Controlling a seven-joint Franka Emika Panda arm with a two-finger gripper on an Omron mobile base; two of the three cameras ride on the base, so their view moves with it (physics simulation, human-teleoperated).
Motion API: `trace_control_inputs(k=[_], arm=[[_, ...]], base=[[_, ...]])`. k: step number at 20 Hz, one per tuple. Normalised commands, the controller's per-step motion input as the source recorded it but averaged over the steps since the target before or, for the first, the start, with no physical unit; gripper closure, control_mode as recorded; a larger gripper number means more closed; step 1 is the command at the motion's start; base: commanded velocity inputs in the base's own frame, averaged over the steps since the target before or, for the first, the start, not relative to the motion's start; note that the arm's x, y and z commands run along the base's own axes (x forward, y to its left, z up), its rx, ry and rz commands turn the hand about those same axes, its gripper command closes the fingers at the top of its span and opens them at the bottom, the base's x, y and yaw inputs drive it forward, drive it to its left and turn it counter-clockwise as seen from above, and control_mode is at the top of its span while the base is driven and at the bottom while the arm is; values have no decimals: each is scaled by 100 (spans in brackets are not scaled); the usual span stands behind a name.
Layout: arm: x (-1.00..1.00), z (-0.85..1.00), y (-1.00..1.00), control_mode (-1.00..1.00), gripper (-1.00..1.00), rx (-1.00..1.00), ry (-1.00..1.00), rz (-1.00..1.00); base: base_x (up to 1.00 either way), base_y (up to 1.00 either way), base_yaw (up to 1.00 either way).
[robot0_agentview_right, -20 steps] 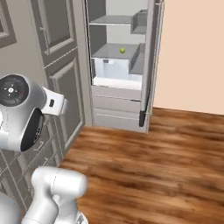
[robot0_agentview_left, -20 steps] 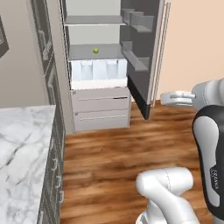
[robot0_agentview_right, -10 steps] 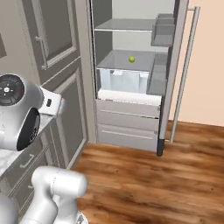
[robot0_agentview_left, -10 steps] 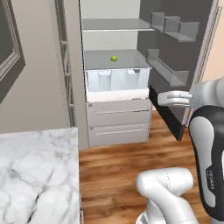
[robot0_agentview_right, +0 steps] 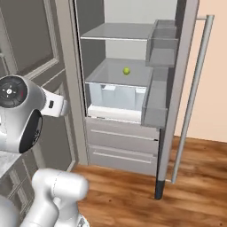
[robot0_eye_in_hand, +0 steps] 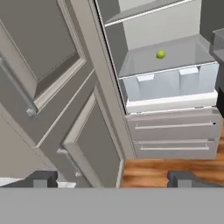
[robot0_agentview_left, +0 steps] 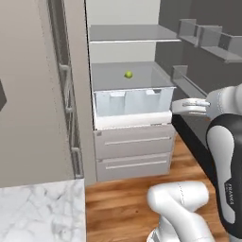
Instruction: Retrieve the orange and pear from the fridge and place them into the bowl on the dining table.
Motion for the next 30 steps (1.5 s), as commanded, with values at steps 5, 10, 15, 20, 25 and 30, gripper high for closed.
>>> trace_control_inputs(k=[5, 10, 15, 20, 25, 30], arm=[[0, 0, 0, 100, -100, 0, 0, 0], [0, 0, 0, 100, -100, 0, 0, 0], [0, 0, 0, 100, -100, 0, 0, 0], [0, 0, 0, 100, -100, 0, 0, 0], [0, 0, 0, 100, -100, 0, 0, 0], [0, 0, 0, 100, -100, 0, 0, 0]], base=[[100, 0, 0], [95, 0, -2], [90, 0, -4], [82, 0, -7], [51, 0, -3], [3, 0, 0]])
